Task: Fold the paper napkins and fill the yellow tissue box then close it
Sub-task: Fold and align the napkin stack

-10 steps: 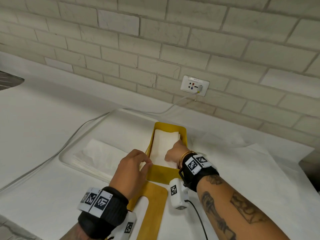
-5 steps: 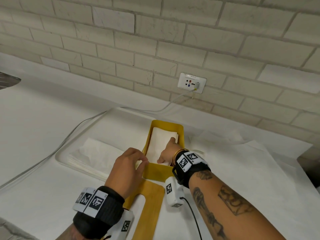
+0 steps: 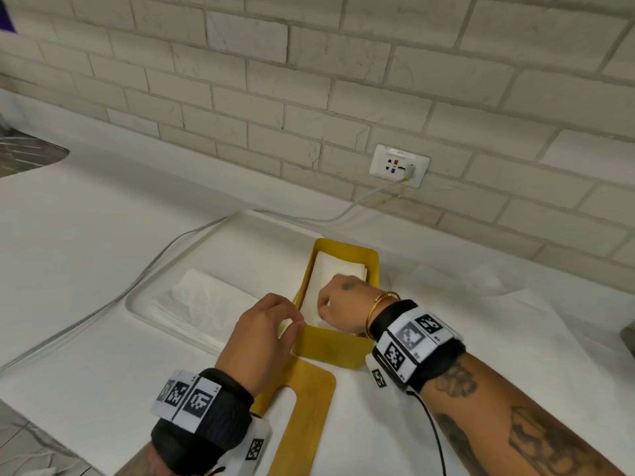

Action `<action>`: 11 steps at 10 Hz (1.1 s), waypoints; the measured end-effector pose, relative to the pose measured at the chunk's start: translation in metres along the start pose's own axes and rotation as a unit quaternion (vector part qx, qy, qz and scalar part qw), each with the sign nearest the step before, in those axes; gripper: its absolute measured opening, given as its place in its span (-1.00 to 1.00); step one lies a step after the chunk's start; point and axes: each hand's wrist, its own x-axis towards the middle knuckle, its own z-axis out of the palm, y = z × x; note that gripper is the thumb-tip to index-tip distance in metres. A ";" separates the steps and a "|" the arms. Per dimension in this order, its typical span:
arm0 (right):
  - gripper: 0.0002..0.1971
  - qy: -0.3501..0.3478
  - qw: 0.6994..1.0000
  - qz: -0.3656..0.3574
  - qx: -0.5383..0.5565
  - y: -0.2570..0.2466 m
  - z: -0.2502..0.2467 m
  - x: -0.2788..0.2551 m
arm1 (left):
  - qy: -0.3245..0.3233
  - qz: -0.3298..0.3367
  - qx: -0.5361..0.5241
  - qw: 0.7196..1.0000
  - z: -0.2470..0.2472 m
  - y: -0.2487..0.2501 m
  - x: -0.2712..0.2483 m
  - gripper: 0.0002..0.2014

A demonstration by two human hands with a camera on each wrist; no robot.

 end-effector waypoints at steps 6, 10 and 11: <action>-0.58 -0.074 0.976 0.068 0.191 0.012 -0.080 0.045 | -0.005 -0.007 -0.011 1.000 0.000 -0.001 -0.003 -0.91; -0.64 -0.087 0.982 0.121 -0.116 0.134 0.028 0.289 | -0.004 -0.017 -0.016 1.000 0.003 -0.001 -0.004 -0.89; -0.68 -0.140 0.988 0.056 -0.019 0.140 0.025 0.304 | -0.003 -0.018 -0.016 1.000 0.003 -0.001 -0.004 -0.89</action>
